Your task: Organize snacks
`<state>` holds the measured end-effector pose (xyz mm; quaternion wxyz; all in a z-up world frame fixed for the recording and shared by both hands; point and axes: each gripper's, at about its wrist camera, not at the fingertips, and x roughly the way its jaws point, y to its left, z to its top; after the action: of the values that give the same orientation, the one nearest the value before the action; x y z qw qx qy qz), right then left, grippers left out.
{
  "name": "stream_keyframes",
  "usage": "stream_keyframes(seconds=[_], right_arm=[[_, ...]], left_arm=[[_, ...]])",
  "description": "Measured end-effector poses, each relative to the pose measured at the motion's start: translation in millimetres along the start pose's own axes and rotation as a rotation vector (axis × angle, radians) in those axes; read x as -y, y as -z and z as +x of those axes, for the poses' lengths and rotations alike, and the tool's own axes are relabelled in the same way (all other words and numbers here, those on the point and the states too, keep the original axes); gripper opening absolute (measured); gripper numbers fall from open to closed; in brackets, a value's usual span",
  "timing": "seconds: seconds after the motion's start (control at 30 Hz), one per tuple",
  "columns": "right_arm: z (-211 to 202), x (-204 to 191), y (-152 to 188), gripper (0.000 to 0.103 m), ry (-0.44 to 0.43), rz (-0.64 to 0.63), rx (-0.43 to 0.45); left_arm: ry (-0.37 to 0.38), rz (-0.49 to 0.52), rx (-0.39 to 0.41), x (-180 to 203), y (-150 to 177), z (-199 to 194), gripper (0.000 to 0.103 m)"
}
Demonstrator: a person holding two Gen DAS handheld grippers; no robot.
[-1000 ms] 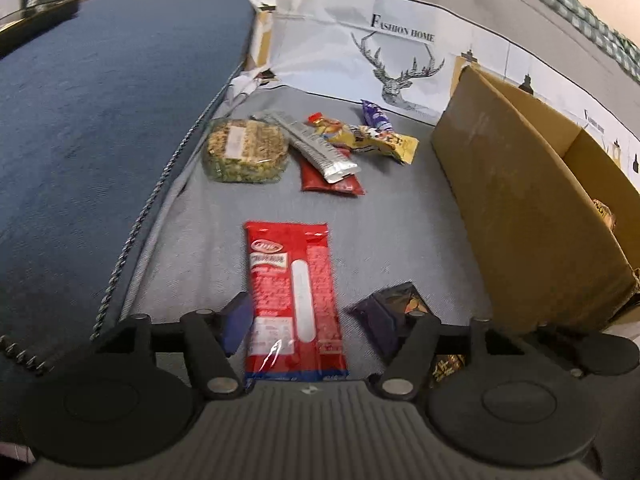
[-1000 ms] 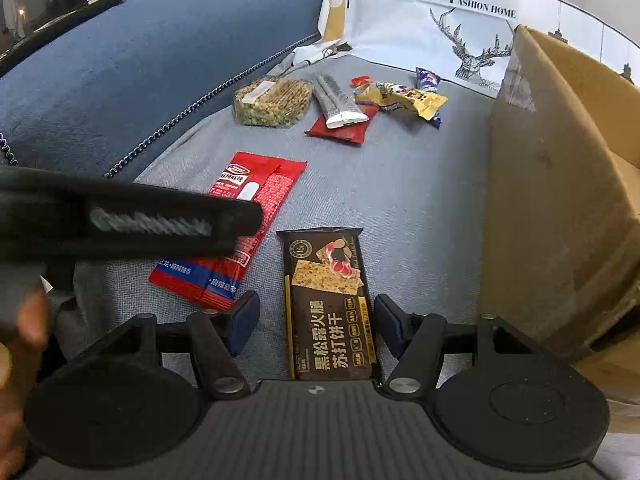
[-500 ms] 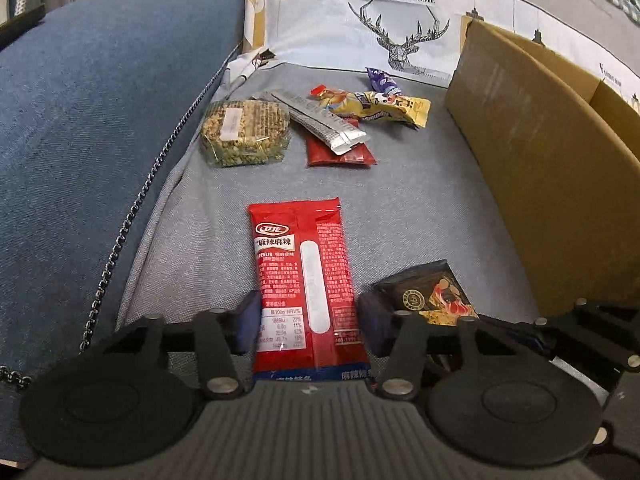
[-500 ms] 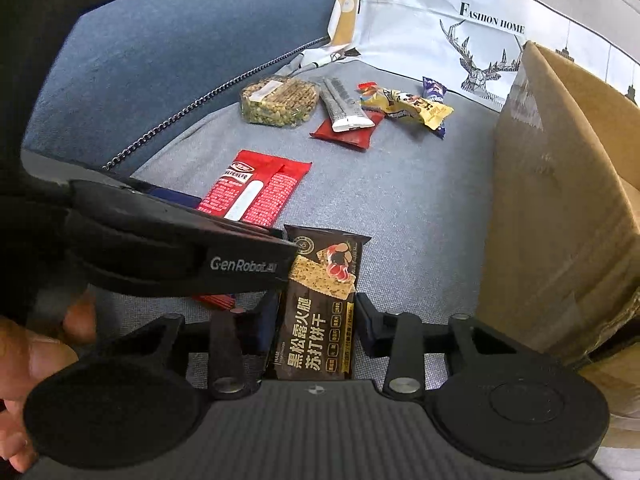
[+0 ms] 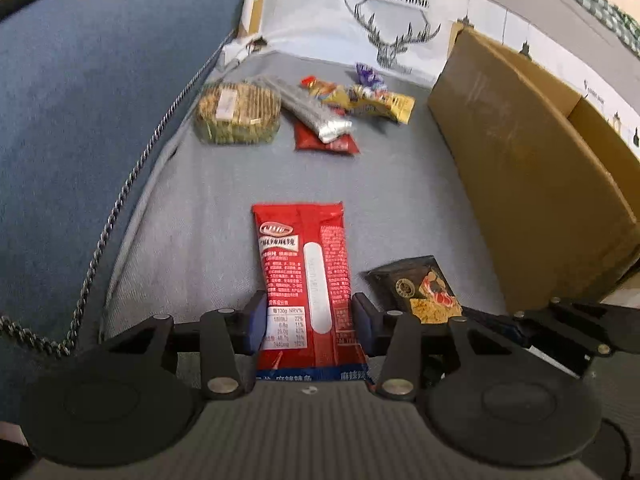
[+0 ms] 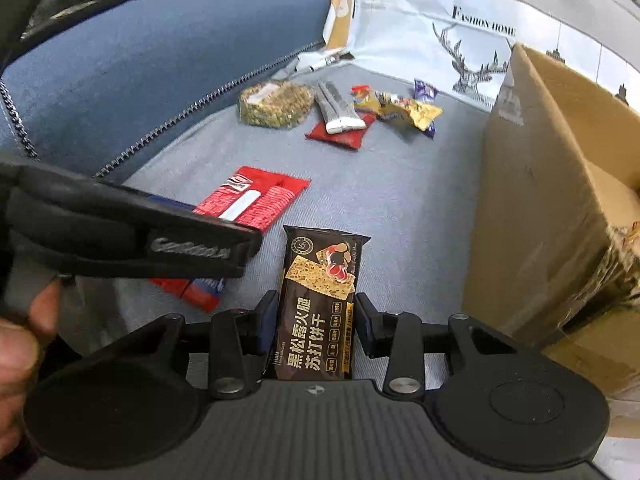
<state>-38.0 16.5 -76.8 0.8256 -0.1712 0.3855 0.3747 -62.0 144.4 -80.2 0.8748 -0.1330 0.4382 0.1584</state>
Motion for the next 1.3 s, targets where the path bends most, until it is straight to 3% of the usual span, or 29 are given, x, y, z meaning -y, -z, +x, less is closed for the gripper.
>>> stream_keyframes(seconds=[0.4, 0.6, 0.7, 0.8, 1.3], right_arm=[[6.2, 0.7, -1.9, 0.045, 0.0, 0.022, -0.021], [-0.5, -4.3, -4.8, 0.042, 0.012, 0.003, 0.001], [-3.9, -3.1, -3.3, 0.042, 0.005, -0.004, 0.022], [2.7, 0.1, 2.6, 0.042, -0.005, -0.009, -0.015], [1.9, 1.9, 2.7, 0.043, -0.027, -0.025, -0.003]], left_arm=[[-0.049, 0.065, 0.007, 12.2, 1.2, 5.7, 0.051], [-0.053, -0.01, 0.044, 2.4, -2.7, 1.3, 0.048], [-0.034, -0.041, 0.026, -1.7, -4.2, 2.6, 0.048], [-0.043, -0.016, 0.009, 2.4, -3.8, 5.9, 0.049], [-0.076, 0.023, 0.018, 10.5, -1.5, 10.5, 0.051]])
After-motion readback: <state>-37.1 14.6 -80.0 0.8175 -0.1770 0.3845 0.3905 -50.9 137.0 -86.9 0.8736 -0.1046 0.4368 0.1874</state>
